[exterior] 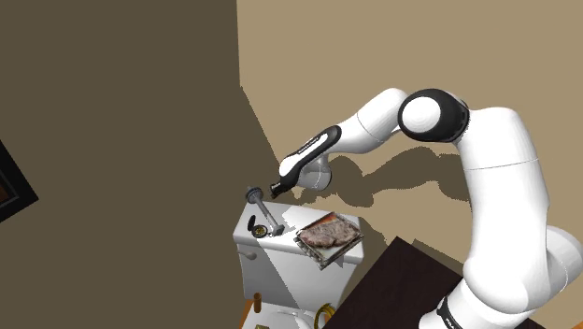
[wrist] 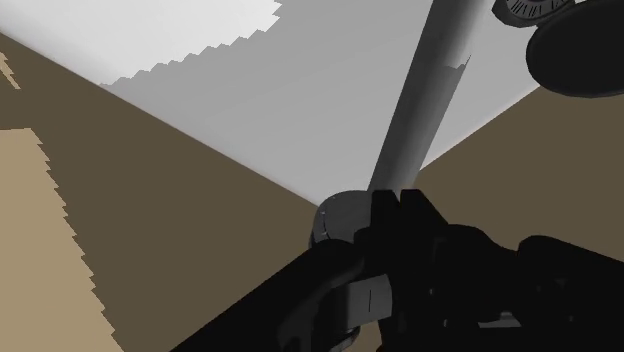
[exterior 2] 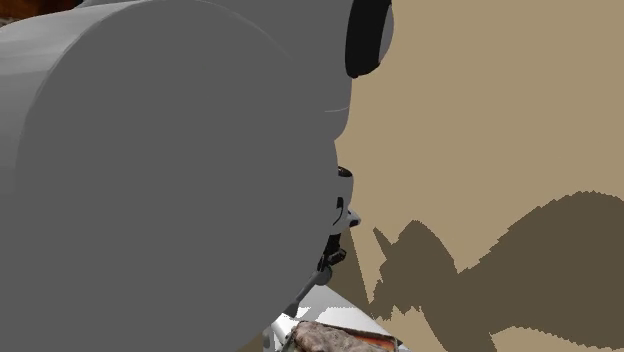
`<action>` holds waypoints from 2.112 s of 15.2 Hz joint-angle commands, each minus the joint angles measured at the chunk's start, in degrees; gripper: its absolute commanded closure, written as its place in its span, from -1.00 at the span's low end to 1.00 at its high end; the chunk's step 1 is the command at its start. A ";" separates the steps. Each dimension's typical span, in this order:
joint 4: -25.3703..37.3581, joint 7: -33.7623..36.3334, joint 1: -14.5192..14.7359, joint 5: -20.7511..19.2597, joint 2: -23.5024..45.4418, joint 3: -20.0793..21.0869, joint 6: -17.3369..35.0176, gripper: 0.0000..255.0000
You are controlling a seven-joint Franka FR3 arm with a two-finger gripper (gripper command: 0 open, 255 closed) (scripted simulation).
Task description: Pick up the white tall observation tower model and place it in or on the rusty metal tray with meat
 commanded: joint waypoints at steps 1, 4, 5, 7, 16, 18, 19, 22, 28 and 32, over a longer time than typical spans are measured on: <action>0.00 0.00 0.00 0.00 0.00 0.00 0.00 1.00; 0.00 0.00 0.00 0.00 0.00 0.00 0.00 1.00; 0.00 0.00 0.00 0.00 0.00 0.00 0.00 1.00; 5.35 6.04 7.29 -1.15 0.82 -7.67 -9.15 -1.00; 29.68 21.94 17.10 -6.82 14.42 -17.54 -36.42 -1.00; 30.79 21.99 17.32 -6.79 16.20 -17.45 -35.71 -1.00; 30.77 21.98 17.32 -6.79 16.19 -17.45 -35.70 -1.00; 30.79 21.99 17.32 -6.79 16.20 -17.45 -35.71 -1.00; 30.79 21.99 17.32 -6.79 16.19 -17.45 -35.72 1.00; 30.78 21.99 17.32 -6.79 16.19 -17.45 -35.71 1.00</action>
